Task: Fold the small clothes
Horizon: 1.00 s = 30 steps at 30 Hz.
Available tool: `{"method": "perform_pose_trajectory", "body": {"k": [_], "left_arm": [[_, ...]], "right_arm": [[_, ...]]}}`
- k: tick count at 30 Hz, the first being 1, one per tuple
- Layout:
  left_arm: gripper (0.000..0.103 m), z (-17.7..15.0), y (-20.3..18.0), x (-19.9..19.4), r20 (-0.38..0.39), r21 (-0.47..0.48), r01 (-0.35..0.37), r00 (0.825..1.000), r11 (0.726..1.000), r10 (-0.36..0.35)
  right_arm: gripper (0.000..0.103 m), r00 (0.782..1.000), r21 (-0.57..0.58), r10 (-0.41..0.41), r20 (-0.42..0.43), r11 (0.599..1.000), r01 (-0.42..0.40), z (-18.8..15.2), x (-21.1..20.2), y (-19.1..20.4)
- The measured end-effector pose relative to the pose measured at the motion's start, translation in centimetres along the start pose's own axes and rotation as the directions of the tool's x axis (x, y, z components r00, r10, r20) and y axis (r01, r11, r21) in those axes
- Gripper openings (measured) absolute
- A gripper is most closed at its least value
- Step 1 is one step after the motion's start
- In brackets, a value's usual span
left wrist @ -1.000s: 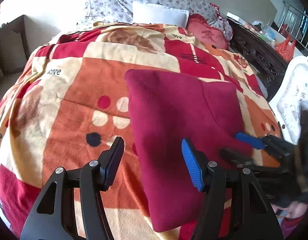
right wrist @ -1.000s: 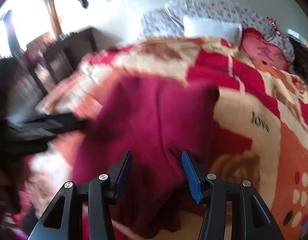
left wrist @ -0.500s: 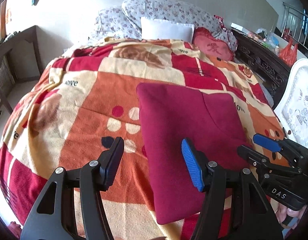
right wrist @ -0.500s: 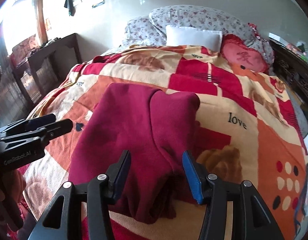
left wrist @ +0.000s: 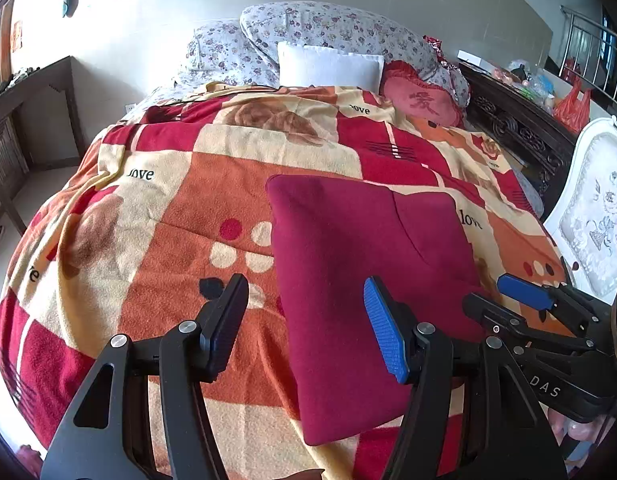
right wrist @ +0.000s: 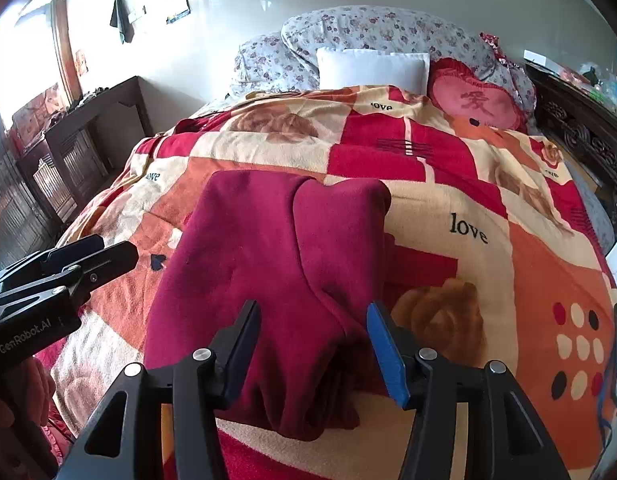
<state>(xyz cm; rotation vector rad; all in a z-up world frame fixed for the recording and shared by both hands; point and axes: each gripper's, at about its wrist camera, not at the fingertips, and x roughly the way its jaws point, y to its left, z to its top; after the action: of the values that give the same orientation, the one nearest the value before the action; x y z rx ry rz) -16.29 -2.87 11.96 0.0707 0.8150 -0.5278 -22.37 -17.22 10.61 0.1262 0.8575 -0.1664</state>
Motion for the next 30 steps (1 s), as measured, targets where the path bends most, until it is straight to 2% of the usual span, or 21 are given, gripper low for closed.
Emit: {"method": "perform_pose_trajectory", "body": {"k": [11, 18, 30], "left_arm": [[0.06, 0.1, -0.3, 0.2, -0.017, -0.004, 0.0, 1.0, 1.0, 0.0], [0.06, 0.0, -0.4, 1.0, -0.035, -0.004, 0.003, 0.999, 1.0, -0.003], [0.06, 0.1, -0.9, 1.8, -0.056, -0.011, 0.009, 0.998, 1.0, -0.01]], "right_arm": [[0.055, 1.0, 0.009, 0.003, -0.009, 1.0, -0.003, 0.2, 0.4, -0.2], [0.064, 1.0, 0.014, 0.007, -0.011, 1.0, -0.007, 0.1, 0.6, -0.3], [0.065, 1.0, 0.044, 0.005, -0.015, 0.999, -0.004, 0.1, 1.0, -1.4]]}}
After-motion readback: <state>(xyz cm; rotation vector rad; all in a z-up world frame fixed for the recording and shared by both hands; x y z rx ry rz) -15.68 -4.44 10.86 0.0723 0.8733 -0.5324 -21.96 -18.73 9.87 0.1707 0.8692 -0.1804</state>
